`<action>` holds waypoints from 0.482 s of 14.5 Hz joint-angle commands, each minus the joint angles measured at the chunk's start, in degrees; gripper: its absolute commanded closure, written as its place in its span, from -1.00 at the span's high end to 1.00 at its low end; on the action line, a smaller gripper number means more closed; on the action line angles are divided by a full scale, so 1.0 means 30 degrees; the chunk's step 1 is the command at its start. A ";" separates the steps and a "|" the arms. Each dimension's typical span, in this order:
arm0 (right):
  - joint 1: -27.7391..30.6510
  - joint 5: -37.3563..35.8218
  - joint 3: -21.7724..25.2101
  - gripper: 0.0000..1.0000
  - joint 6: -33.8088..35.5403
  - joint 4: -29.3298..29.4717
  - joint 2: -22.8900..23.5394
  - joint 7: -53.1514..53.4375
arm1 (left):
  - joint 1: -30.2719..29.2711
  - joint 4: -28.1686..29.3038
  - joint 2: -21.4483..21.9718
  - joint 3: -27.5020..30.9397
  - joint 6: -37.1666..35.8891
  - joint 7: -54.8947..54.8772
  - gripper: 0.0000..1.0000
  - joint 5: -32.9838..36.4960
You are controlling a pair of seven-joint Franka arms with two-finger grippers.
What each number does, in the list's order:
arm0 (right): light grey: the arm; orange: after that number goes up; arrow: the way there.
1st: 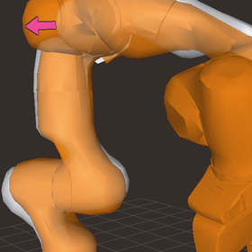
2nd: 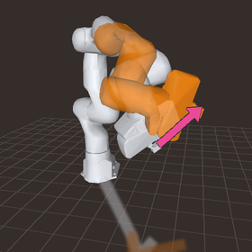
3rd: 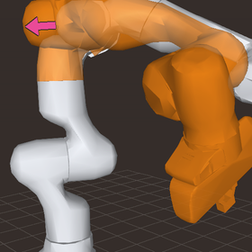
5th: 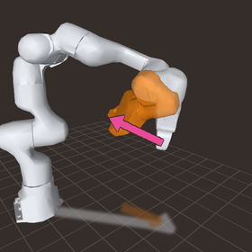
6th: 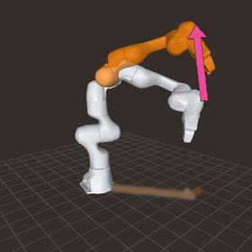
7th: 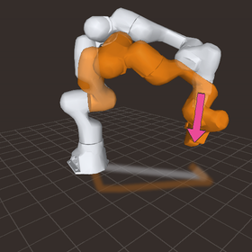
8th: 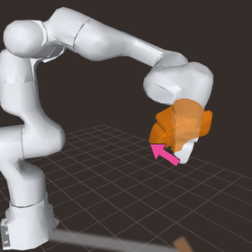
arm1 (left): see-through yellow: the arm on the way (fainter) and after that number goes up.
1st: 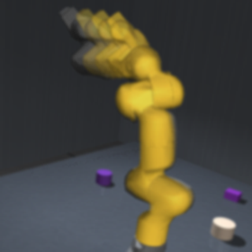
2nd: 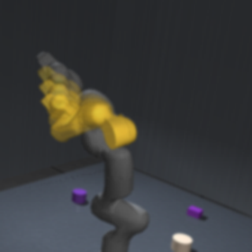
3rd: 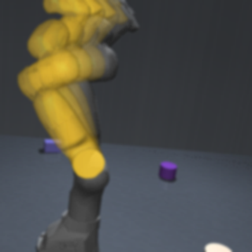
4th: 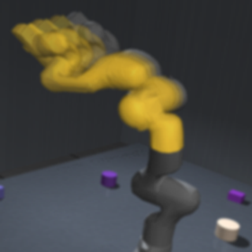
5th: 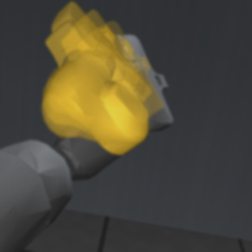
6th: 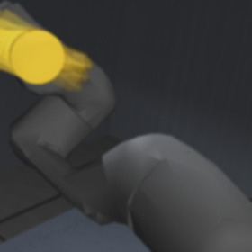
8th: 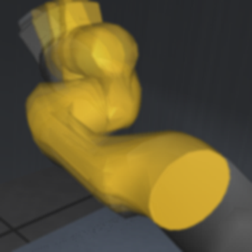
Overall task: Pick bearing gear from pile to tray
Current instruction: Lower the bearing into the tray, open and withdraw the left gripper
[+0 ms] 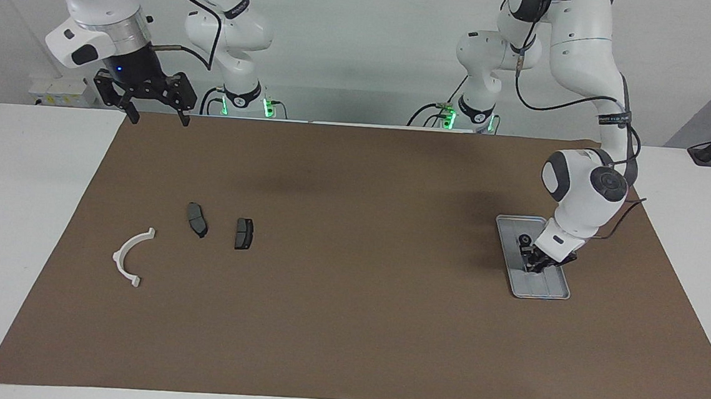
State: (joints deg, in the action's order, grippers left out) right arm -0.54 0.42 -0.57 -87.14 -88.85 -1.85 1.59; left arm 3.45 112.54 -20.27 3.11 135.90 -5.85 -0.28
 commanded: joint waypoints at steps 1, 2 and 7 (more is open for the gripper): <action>-0.0113 -0.0226 0.0161 1.00 -0.0190 -0.0501 -0.0466 -0.0560 | -0.0125 0.0488 0.0107 -0.0012 0.0436 -0.0422 1.00 -0.0229; -0.0113 -0.0226 0.0161 1.00 -0.0190 -0.0501 -0.0466 -0.0560 | -0.0154 0.0196 0.0223 -0.0012 0.0027 -0.0393 1.00 -0.0229; -0.0113 -0.0227 0.0161 1.00 -0.0190 -0.0501 -0.0466 -0.0560 | -0.0447 -0.2791 0.2211 0.0105 -0.5855 -0.0246 1.00 -0.0287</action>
State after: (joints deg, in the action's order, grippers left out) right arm -0.56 0.41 -0.57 -87.14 -88.85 -1.86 1.59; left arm 2.95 106.52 -17.57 3.38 125.30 -5.94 -0.30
